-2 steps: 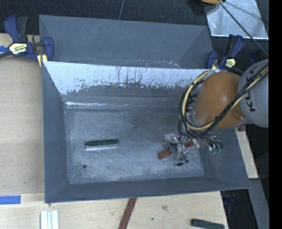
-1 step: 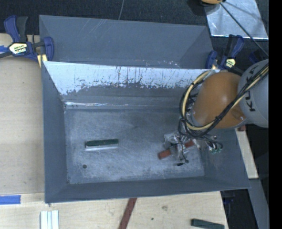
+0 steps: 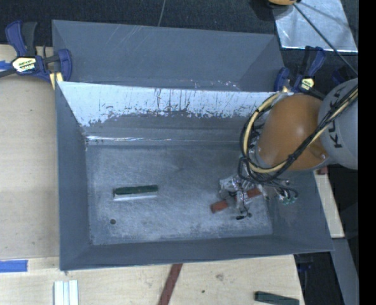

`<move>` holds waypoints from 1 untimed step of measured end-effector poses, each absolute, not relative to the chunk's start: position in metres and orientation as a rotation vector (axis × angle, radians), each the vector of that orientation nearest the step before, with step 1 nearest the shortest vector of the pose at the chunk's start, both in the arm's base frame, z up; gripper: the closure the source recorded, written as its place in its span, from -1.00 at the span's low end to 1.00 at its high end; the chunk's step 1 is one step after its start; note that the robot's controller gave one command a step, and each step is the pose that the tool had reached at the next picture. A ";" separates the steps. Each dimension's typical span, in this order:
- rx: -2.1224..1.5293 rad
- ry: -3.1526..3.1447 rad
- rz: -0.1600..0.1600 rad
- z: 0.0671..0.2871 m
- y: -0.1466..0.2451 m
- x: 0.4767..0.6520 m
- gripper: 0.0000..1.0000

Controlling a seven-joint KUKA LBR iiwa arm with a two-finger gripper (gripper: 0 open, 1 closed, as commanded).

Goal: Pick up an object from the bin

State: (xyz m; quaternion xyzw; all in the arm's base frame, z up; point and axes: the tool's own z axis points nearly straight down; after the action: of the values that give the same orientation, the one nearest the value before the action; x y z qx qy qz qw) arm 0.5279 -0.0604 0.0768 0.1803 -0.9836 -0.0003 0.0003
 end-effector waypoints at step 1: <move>0.782 -3.044 0.001 0.103 -0.056 0.537 -1.00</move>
Offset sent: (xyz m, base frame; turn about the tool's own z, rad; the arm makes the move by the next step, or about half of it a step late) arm 0.0000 0.0000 0.0000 0.0000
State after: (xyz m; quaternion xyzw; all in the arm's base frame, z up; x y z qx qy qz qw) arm 0.5370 -0.0558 0.1030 0.2488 -0.9685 0.0002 -0.0008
